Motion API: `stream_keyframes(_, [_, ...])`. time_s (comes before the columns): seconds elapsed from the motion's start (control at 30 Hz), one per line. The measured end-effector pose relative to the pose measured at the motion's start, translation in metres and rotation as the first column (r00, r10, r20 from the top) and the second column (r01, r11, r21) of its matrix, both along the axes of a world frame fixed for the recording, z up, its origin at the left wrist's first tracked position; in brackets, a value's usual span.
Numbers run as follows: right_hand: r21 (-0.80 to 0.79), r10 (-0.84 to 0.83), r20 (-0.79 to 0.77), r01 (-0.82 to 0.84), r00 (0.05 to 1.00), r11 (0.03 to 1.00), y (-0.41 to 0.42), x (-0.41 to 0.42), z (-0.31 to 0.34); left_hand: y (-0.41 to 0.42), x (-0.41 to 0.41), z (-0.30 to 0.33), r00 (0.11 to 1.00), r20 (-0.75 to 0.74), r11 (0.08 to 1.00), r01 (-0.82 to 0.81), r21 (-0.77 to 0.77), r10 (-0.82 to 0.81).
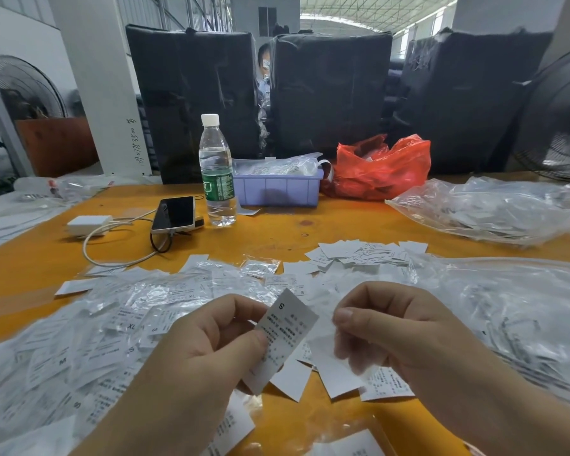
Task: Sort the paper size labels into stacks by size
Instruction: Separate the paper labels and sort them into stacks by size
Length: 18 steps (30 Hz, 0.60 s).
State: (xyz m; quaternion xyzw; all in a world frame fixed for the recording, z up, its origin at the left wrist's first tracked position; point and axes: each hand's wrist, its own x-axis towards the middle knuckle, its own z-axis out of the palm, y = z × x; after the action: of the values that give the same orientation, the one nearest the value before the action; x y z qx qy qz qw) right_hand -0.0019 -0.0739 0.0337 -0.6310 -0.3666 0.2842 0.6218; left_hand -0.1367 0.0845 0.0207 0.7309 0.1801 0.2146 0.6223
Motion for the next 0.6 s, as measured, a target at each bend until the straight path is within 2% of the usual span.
stream_keyframes(0.23, [-0.02, 0.018, 0.022, -0.018, 1.0, 1.0, 0.0003, -0.0019, -0.0012, -0.0032, -0.0017, -0.0011, 1.0, 0.027, 0.999, 0.009, 0.034, -0.01])
stream_keyframes(0.6, [-0.051, 0.067, 0.191, -0.059, 0.979, 0.997, 0.0003, -0.0041, -0.0078, -0.0024, -0.0066, -0.0041, 0.999, 0.023, 0.985, 0.038, 0.166, -0.043])
